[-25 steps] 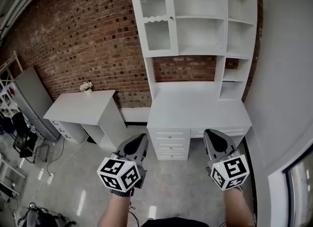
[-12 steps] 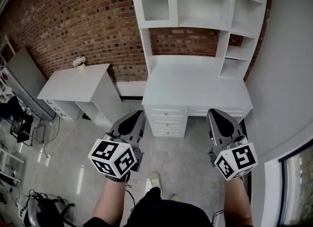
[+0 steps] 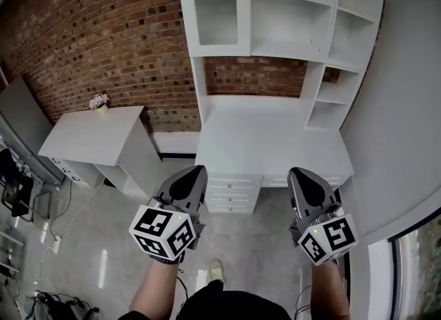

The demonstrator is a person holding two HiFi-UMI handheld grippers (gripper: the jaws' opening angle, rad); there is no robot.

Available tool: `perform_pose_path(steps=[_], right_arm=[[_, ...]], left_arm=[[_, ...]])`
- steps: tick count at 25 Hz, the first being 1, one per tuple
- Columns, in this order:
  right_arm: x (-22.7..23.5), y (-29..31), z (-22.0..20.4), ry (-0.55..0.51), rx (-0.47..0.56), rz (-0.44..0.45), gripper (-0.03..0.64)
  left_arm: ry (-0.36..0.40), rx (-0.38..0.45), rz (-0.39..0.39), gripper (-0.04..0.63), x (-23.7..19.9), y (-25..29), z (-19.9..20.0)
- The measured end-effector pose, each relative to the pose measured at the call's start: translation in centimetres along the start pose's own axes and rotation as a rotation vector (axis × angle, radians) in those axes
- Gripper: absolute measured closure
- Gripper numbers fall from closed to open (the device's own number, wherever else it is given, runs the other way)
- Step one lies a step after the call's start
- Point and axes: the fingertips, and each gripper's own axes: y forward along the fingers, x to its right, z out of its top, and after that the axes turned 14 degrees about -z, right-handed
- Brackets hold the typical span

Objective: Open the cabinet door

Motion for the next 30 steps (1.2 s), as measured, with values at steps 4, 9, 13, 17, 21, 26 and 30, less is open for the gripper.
perform_pose_path(steps=[4,9,13,17,21,26,30], right_arm=[[-0.8,4.4,-0.5,0.004,-0.007,-0.02,0.614],[-2.3,9.7,-1.5,-0.005,-0.016,-0.041,0.614],[-2.8,13.5,-2.5,-0.002,-0.03,-0.07,0.613],[-3.3,16.7,-3.3,-0.006,-0.036,-0.082,0.612],[-3.0,19.5,-4.0,-0.009,-0.042,-0.076,0.612],[-1.5,23.6,-5.2,-0.005,-0.033,-0.064,0.612],[0.0,27.8,-6.3,-0.018,-0.02,-0.029,0.612]], left_arm=[[0.002,0.008,-0.006,0.591,-4.7,1.8,0.9],[0.003,0.009,-0.03,0.591,-10.3,4.1,1.6],[-0.003,0.001,-0.052,0.591,-14.1,5.7,1.5],[-0.024,0.01,-0.068,0.591,-16.7,7.2,1.2],[-0.026,-0.001,-0.069,0.591,-18.7,9.0,0.8],[-0.028,-0.008,-0.055,0.591,-21.0,11.8,0.1],[-0.025,-0.004,-0.026,0.591,-23.1,14.8,-0.1]])
